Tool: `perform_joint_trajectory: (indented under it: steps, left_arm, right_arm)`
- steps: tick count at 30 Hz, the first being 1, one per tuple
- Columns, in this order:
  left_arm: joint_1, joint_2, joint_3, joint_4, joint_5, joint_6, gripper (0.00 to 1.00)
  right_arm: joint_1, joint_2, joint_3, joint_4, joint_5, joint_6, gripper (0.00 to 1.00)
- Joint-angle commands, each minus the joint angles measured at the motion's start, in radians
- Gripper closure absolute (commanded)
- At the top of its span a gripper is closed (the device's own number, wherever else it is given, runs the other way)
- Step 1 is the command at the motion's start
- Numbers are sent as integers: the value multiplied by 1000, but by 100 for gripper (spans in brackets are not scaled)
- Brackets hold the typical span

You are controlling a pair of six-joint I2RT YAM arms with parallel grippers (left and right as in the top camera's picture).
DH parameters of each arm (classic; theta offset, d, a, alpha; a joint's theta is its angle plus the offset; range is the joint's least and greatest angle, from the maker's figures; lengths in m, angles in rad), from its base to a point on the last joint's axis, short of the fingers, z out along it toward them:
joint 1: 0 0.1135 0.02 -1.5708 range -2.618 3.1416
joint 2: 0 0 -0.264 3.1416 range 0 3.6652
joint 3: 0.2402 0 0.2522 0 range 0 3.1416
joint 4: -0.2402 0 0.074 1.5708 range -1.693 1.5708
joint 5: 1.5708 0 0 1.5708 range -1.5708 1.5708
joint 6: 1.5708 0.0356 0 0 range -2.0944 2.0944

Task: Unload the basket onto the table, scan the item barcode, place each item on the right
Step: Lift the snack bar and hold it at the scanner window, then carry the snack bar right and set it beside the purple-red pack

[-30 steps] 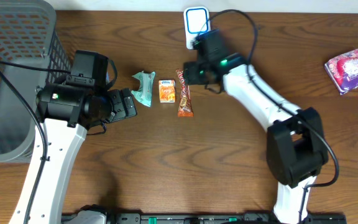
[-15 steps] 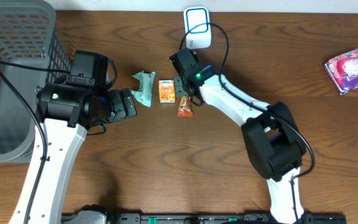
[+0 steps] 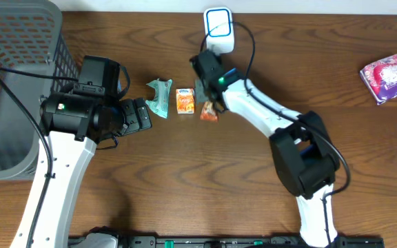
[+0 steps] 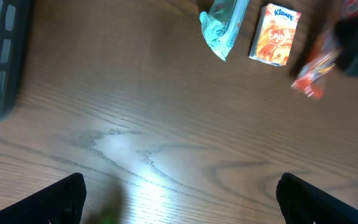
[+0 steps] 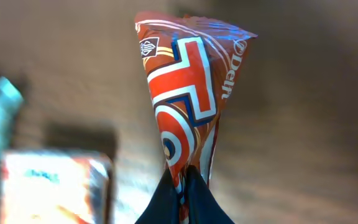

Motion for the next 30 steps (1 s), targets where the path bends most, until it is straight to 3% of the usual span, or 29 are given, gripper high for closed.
perform_joint_trajectory:
  steps: [1, 4, 11, 19, 30]
  left_arm:
    - [4, 4, 0, -3, -16, 10, 2]
    - [4, 4, 0, -3, -16, 9, 2]
    - [4, 4, 0, -3, -16, 10, 2]
    - [4, 4, 0, -3, -16, 9, 2]
    - [4, 4, 0, -3, -17, 10, 2]
  right_arm:
    - [-48, -103, 99, 23, 32, -72, 99]
    - [-80, -104, 133, 72, 32, -82, 99]
    - [-136, -76, 127, 378, 32, -196, 99]
    - [-141, 68, 127, 607, 33, -203, 99]
    - [-153, 116, 130, 699, 103, -203, 99]
